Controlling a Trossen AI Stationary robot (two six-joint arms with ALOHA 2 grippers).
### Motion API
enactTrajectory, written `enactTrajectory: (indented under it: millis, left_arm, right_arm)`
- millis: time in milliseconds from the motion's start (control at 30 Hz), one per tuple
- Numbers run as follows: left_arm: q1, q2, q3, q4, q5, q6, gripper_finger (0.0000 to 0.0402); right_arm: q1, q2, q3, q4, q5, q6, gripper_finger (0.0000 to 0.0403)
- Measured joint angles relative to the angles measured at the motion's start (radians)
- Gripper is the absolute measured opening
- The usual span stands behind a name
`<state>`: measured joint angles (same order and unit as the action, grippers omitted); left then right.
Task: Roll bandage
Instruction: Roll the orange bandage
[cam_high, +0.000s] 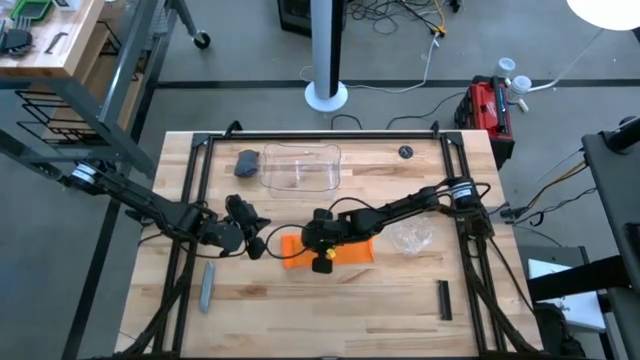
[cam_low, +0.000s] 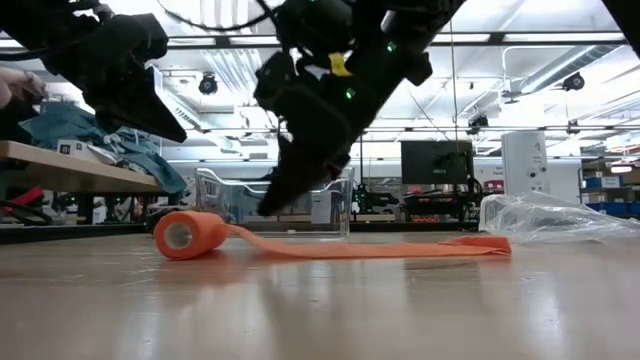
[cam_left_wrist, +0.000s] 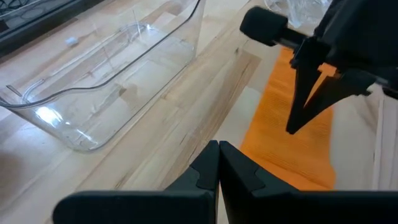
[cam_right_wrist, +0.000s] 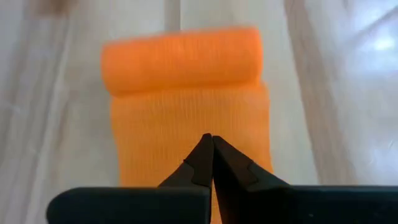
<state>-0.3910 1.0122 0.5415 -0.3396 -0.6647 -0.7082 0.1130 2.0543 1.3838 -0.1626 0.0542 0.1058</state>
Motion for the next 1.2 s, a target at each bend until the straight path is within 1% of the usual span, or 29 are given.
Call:
enactTrajectory:
  millis: [267,367,500,700,933,1067,1200]
  left_arm:
    - [0.000,0.000,0.000,-0.001,0.001,0.001,0.0000]
    - [-0.002,-0.010,0.010,-0.004,0.002,0.028,0.0000]
    - [-0.002,-0.025,0.039,-0.008,-0.013,0.062,0.0000]
    - [-0.002,-0.035,0.114,-0.008,-0.048,0.148,0.0000]
    - [-0.002,-0.035,0.178,-0.038,-0.060,0.203,0.0000]
    - [-0.002,-0.034,0.177,-0.036,-0.060,0.201,0.0000]
    - [-0.002,-0.033,0.149,-0.039,-0.060,0.173,0.0000]
  right_arm:
    - [0.000,0.001,0.002,0.169,-0.002,-0.040,0.0000]
    - [0.000,0.006,0.002,0.196,-0.002,-0.042,0.0000]
    - [-0.002,0.024,0.002,0.239,-0.005,-0.046,0.0000]
    - [-0.004,0.063,0.003,0.354,-0.005,-0.028,0.0000]
    - [-0.004,0.135,0.057,0.365,-0.009,-0.026,0.0000]
    - [-0.005,0.156,0.072,0.334,-0.009,-0.015,0.0000]
    - [-0.009,0.156,0.074,0.307,-0.009,-0.001,0.0000]
